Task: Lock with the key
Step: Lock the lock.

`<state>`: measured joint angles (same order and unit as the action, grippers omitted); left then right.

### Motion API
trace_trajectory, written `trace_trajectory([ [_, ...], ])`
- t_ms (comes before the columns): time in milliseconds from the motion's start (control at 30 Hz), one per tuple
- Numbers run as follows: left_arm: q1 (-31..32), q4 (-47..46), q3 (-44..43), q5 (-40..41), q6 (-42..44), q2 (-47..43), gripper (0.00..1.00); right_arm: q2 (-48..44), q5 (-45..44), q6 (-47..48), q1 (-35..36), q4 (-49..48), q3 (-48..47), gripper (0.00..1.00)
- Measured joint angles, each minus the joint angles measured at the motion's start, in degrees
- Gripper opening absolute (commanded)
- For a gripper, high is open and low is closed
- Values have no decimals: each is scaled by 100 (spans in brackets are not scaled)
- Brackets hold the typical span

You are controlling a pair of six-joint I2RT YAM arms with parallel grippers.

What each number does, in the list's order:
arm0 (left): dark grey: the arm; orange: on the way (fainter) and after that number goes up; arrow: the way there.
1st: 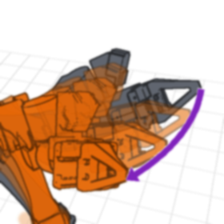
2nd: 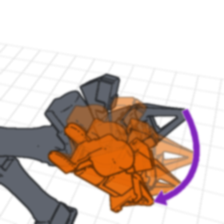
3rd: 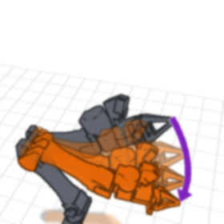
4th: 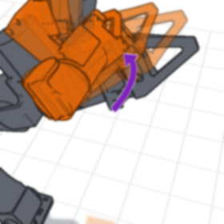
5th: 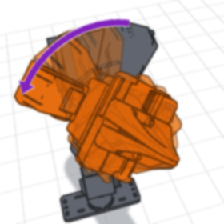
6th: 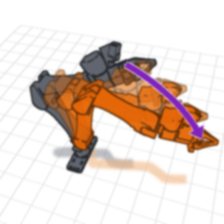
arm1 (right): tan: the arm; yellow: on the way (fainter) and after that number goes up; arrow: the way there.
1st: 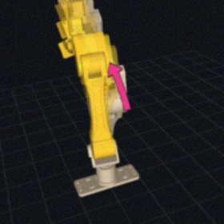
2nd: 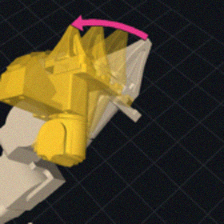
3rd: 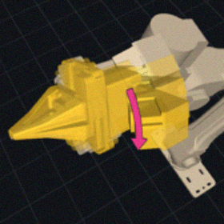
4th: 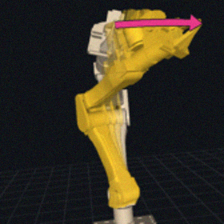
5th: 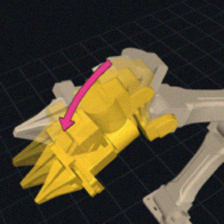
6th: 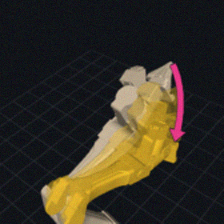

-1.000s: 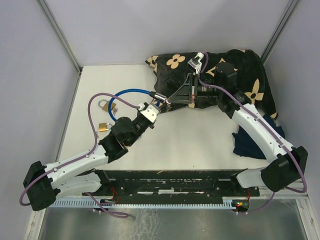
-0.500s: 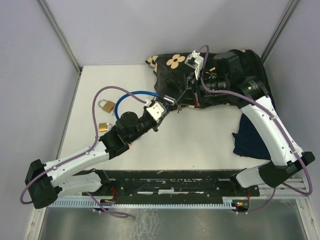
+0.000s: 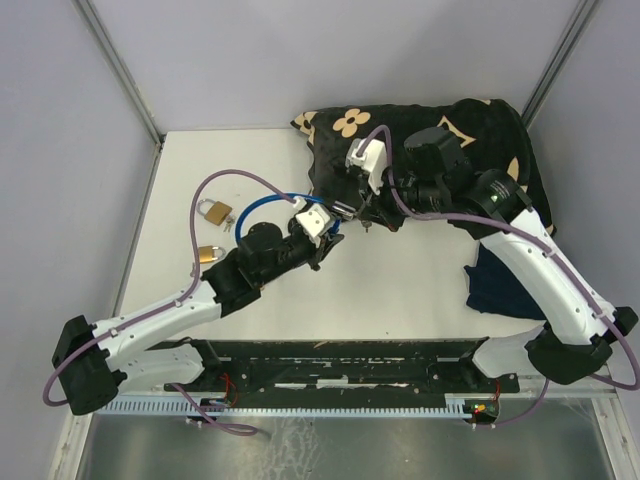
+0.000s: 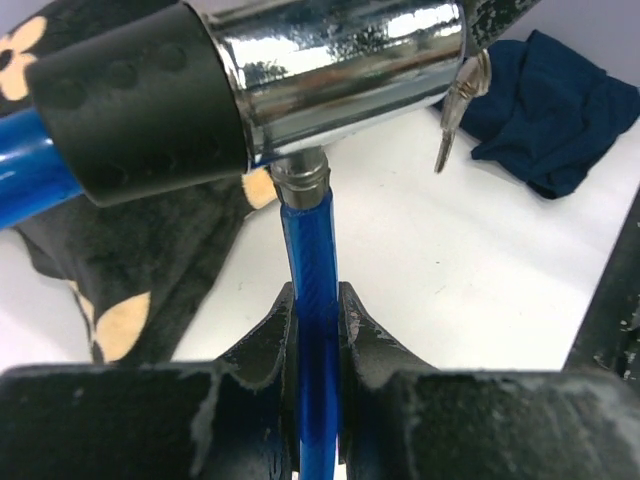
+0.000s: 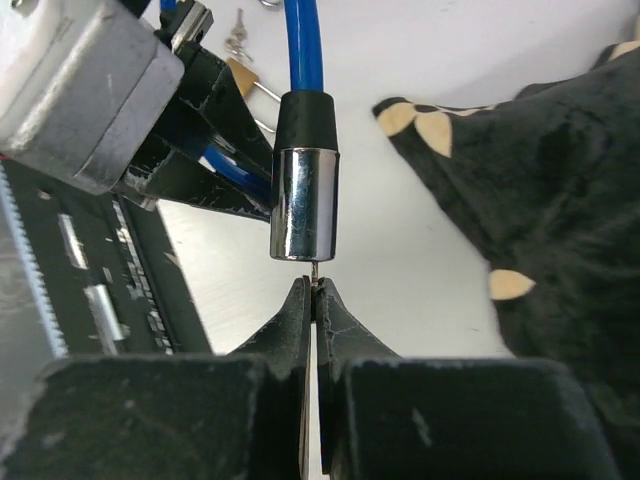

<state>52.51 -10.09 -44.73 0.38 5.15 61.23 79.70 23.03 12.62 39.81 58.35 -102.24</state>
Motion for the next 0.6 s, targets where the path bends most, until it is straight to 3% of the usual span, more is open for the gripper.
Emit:
trace_trajectory([
  [433, -63, -109, -105, -632, -431, 498, 3, -516, -2142, 1543, 1071, -111, 667, 2],
  [600, -107, -116, -107, -813, -481, 575, 3, -654, -2476, 1937, 1235, -216, 916, 2],
])
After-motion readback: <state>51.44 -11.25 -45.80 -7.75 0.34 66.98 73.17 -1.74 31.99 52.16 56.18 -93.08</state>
